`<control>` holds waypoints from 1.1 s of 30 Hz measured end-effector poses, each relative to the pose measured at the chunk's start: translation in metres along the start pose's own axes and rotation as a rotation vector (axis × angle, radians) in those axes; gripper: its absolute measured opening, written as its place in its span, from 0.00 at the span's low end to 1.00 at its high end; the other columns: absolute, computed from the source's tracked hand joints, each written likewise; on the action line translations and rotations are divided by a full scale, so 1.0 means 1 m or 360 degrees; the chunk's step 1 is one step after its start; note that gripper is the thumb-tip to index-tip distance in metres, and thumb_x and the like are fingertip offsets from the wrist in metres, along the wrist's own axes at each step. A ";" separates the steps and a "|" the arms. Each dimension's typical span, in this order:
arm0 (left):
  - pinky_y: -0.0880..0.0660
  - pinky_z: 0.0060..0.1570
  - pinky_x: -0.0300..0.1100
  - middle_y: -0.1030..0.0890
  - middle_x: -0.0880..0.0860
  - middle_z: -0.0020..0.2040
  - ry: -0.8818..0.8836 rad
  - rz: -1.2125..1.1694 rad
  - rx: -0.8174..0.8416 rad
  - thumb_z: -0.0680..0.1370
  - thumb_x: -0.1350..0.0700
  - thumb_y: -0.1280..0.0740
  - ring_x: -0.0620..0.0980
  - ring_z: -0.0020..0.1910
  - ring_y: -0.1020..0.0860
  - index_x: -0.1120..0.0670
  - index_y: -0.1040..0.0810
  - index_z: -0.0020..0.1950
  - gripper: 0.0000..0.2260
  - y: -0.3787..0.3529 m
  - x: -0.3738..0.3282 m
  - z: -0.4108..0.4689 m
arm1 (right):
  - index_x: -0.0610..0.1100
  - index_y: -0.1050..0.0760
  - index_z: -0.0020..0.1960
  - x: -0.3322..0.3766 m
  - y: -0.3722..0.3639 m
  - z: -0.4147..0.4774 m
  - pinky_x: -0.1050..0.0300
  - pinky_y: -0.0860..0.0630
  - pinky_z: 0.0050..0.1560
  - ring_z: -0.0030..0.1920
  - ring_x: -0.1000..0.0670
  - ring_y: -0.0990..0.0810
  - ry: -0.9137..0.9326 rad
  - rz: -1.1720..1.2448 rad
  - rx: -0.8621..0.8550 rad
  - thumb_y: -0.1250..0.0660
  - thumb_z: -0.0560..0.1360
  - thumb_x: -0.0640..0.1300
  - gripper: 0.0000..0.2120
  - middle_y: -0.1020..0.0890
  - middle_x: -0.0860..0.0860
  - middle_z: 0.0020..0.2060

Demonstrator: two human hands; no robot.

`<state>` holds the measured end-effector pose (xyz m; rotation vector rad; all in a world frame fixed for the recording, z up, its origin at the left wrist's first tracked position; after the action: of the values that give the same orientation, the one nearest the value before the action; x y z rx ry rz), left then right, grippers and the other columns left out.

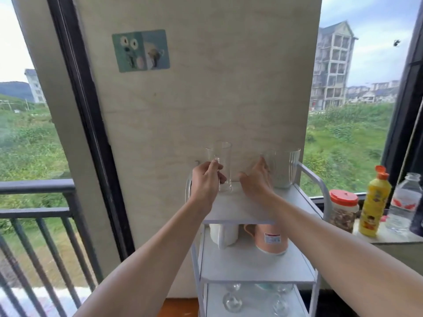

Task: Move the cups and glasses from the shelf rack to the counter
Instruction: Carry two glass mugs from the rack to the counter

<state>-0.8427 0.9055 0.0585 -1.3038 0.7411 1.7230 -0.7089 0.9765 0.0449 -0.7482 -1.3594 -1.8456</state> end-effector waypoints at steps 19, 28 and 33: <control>0.44 0.25 0.41 0.38 0.51 0.27 0.0123 -0.0223 -0.0372 0.76 0.54 0.40 0.50 0.27 0.40 0.54 0.36 0.30 0.15 0.002 -0.010 -0.022 | 0.42 0.26 0.35 -0.017 0.069 -0.060 0.40 0.24 0.47 0.42 0.39 0.20 -0.0029 0.0623 -0.0343 0.42 0.79 0.53 0.20 0.20 0.40 0.36; 0.40 0.34 0.50 0.40 0.55 0.30 -0.0008 -0.0148 -0.0493 0.68 0.52 0.39 0.54 0.35 0.40 0.53 0.40 0.27 0.13 0.002 -0.061 -0.102 | 0.44 0.32 0.31 -0.018 0.148 -0.146 0.46 0.31 0.41 0.41 0.47 0.29 0.0125 0.0923 -0.0238 0.40 0.79 0.49 0.19 0.29 0.45 0.37; 0.39 0.33 0.49 0.39 0.55 0.30 -0.0146 -0.0245 -0.0417 0.69 0.51 0.40 0.54 0.33 0.40 0.55 0.38 0.27 0.14 -0.030 -0.095 -0.182 | 0.44 0.33 0.32 -0.046 0.236 -0.212 0.51 0.36 0.30 0.33 0.45 0.31 0.0156 0.0945 -0.0357 0.40 0.80 0.46 0.18 0.32 0.47 0.26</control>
<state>-0.7210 0.7426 0.0986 -1.4059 0.3603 1.7832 -0.4978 0.7373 0.0781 -1.0301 -0.7581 -1.5353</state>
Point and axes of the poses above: each hand's wrist, its own z-axis towards the middle knuckle, its own y-axis out of the back of the hand, x = y × z, the point moved 4 cm from there along z, towards the middle knuckle
